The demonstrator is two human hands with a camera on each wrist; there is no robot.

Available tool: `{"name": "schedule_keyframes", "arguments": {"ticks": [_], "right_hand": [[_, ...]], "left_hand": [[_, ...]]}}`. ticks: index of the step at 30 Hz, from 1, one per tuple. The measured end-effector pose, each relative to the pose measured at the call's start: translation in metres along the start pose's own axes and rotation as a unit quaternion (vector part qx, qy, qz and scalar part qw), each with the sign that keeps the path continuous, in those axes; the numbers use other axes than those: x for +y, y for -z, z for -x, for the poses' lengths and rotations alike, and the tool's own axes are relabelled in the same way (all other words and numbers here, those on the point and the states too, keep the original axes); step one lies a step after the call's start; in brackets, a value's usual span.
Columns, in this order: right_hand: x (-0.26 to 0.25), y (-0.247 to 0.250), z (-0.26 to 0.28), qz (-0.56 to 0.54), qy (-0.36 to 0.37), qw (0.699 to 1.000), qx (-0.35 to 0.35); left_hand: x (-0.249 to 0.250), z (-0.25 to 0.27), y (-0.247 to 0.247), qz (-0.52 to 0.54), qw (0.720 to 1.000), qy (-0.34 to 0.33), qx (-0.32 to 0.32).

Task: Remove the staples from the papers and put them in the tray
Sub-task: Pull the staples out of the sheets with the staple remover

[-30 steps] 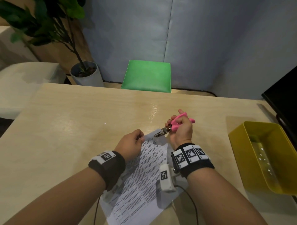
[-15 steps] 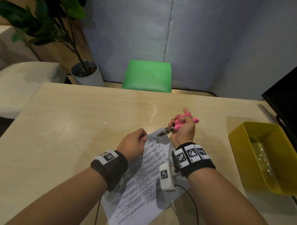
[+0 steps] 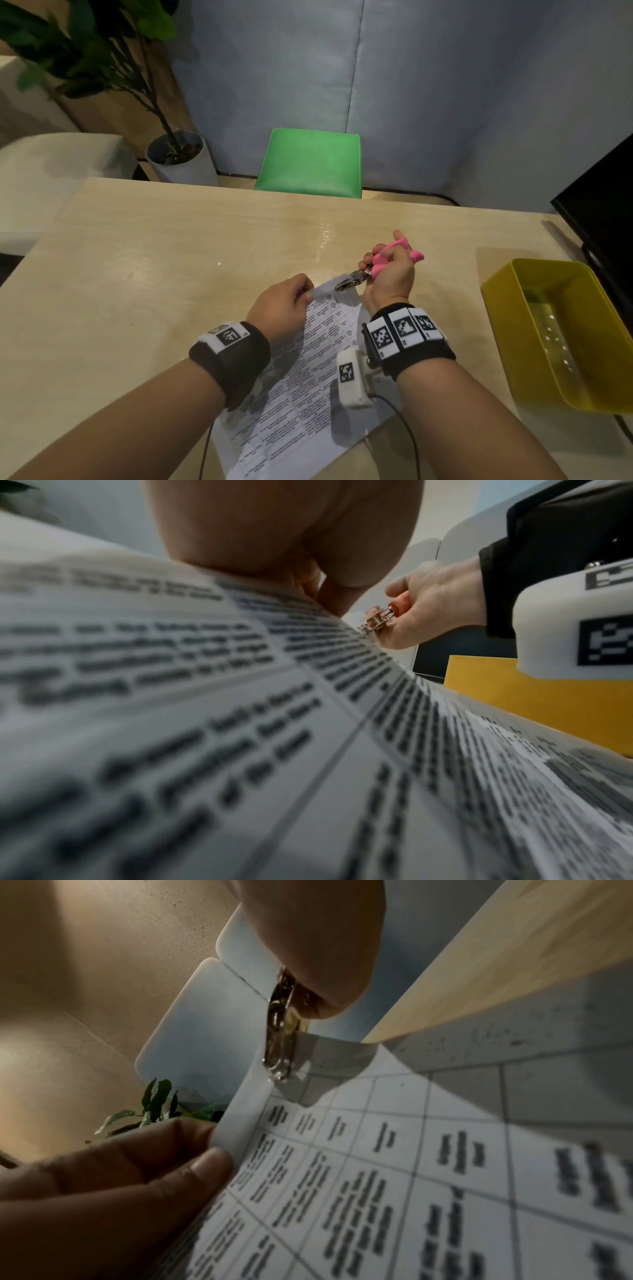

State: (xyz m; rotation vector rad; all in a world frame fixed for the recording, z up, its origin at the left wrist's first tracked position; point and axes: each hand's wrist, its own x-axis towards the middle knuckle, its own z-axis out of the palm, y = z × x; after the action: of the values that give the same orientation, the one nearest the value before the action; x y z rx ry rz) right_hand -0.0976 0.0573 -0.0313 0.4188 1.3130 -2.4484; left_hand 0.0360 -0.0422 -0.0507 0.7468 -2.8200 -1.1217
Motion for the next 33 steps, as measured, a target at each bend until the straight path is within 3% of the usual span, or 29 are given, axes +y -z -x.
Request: {"name": "schedule_keyframes", "arguments": {"ticks": [8, 14, 25, 33], "right_hand": [[-0.004, 0.002, -0.003, -0.016, -0.018, 1.000, 0.000], [-0.003, 0.000, 0.001, 0.005, -0.022, 0.999, -0.040], [-0.002, -0.004, 0.005, -0.012, -0.045, 0.996, -0.079], [-0.009, -0.008, 0.005, -0.008, -0.054, 0.993, -0.103]], "left_hand": [[0.003, 0.005, -0.001, -0.031, 0.999, -0.037, -0.003], [0.000, 0.002, -0.002, -0.012, 1.000, -0.010, 0.001], [0.002, -0.009, 0.000, -0.039, 0.997, -0.040, -0.049], [0.005, -0.012, -0.003, 0.118, 0.993, -0.021, -0.015]]}}
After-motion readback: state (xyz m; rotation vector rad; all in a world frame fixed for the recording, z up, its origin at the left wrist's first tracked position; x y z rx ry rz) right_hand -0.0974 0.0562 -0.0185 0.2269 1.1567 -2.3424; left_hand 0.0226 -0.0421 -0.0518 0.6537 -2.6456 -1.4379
